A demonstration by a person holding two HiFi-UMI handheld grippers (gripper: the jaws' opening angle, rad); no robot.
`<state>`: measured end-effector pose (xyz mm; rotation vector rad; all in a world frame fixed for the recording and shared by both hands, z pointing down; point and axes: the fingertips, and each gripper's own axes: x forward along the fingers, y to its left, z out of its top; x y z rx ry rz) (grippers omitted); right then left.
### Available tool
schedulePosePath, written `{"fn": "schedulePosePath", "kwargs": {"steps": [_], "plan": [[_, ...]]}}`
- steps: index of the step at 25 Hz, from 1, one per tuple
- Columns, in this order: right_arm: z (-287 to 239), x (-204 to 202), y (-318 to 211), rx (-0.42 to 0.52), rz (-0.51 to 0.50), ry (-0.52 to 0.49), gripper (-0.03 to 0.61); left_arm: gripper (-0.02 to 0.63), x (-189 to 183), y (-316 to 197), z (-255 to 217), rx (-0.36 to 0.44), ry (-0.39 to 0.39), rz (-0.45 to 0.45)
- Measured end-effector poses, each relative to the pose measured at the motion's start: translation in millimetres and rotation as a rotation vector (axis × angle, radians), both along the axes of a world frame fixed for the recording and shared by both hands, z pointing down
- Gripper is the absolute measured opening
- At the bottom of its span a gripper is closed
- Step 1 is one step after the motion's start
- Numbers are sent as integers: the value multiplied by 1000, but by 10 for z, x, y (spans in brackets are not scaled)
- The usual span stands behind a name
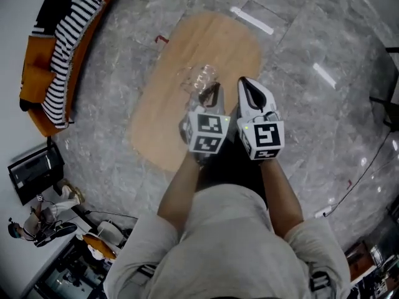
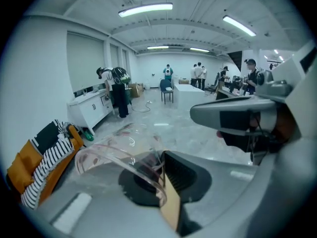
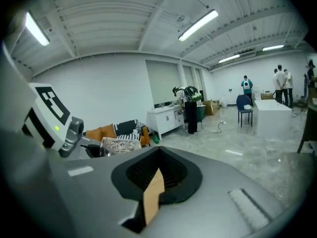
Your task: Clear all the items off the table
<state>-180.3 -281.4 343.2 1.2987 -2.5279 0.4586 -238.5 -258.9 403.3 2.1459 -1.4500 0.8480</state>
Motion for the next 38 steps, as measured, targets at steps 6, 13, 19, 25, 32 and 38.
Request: {"fn": "schedulePosePath", "kwargs": {"steps": [6,13,19,25,32,38], "plan": [[-1057,-22,103,207,23,2,6,40,25,158,-950,177,44,29],[-1774,-61,442,366,47,52,6,40,-2,280,-1778,335,76,63],[-2175,-202,559,461,20,99,6,40,-53,387,-2225,424,124,87],[-2326,-372,657,472,12,118,6,40,-175,453,-2430,459,133,95],[-2379,-529,767,511,8,128,6,40,-289,582,-2460,472,156,105],[-2367,-492,752,504,24,140,6,40,-317,576,-2469,488,155,101]]}}
